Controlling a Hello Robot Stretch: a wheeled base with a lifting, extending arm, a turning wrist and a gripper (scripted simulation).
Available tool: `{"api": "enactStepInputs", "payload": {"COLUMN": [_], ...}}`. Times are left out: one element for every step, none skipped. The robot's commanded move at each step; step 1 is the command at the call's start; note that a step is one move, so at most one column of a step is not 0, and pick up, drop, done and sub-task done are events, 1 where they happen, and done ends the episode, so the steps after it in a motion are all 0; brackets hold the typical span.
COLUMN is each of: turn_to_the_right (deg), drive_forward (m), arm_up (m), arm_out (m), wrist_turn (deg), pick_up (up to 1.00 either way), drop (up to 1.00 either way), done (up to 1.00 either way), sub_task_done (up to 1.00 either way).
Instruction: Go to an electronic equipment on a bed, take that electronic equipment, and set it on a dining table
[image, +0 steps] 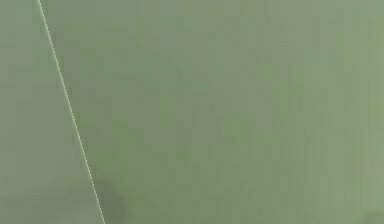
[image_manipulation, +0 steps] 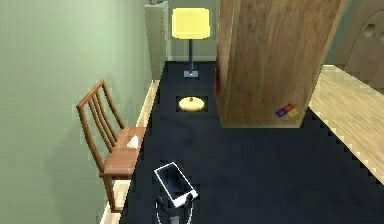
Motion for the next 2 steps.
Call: {"api": "enactStepInputs", "payload": {"turn_to_the_right": [0.0,0.0], "drive_forward": [0.00,0.00], "arm_up": [0.26,0.00], "arm_out": [0.00,0.40], "wrist_turn": [0.0,0.0], "pick_up": [0.00,0.00], "drop": [0.00,0.00], "done": [0.00,0.00], "sub_task_done": [0.00,0.00]}}
